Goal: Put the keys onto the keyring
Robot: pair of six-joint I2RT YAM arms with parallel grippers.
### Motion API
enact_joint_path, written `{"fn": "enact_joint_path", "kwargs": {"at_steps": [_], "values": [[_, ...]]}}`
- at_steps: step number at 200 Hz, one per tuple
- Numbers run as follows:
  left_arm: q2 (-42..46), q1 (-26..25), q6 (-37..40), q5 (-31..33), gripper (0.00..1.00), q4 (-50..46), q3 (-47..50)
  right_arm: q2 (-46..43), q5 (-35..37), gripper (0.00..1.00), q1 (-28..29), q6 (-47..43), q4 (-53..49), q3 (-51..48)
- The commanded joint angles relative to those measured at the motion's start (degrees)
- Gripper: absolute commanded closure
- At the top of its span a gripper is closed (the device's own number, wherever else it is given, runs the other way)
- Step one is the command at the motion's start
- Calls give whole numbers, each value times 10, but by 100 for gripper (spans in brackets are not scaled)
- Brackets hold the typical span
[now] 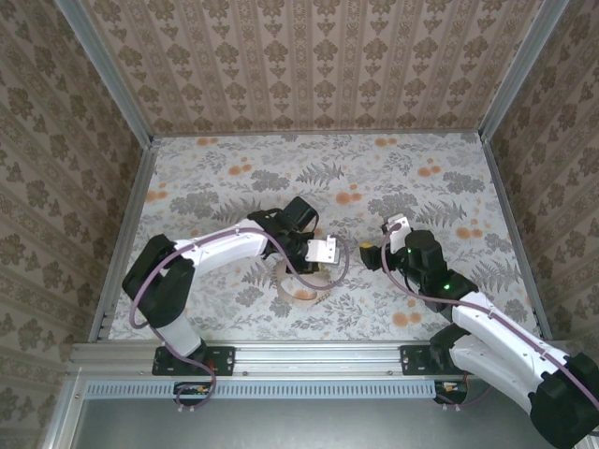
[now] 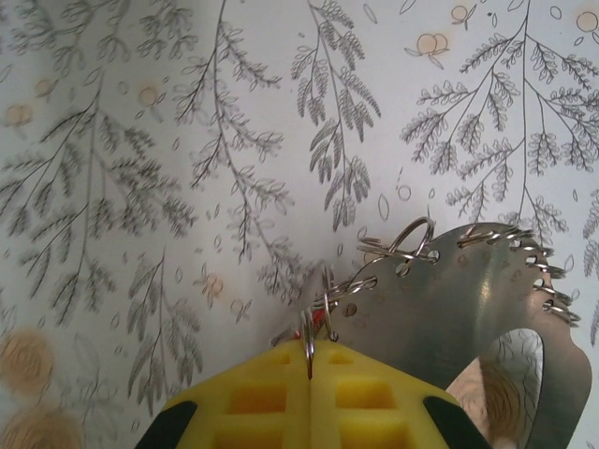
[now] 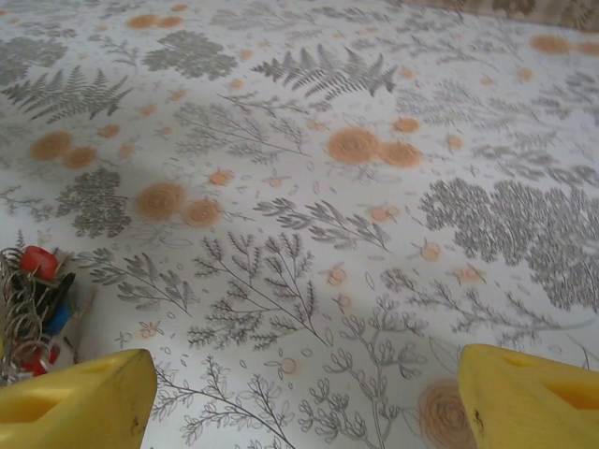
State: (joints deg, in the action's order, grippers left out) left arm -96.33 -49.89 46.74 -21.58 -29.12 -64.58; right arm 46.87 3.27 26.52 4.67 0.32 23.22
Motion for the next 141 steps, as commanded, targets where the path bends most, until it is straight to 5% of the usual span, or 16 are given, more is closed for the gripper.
{"fn": "enact_joint_path", "kwargs": {"at_steps": [1,74,86,125,141], "values": [[-2,-12,-7,0,100,6,-23,0,1,15,-11,35,-35,23],[21,-14,-73,-52,100,100,28,61,-124,24,-20,64,-16,30],[11,-15,-80,-49,100,102,28,73,-108,25,-20,79,-16,32],[6,-16,-138,-61,72,181,52,69,26,21,-32,115,-49,43],[32,-8,-176,-80,67,251,86,44,93,17,-49,115,-58,46]]}}
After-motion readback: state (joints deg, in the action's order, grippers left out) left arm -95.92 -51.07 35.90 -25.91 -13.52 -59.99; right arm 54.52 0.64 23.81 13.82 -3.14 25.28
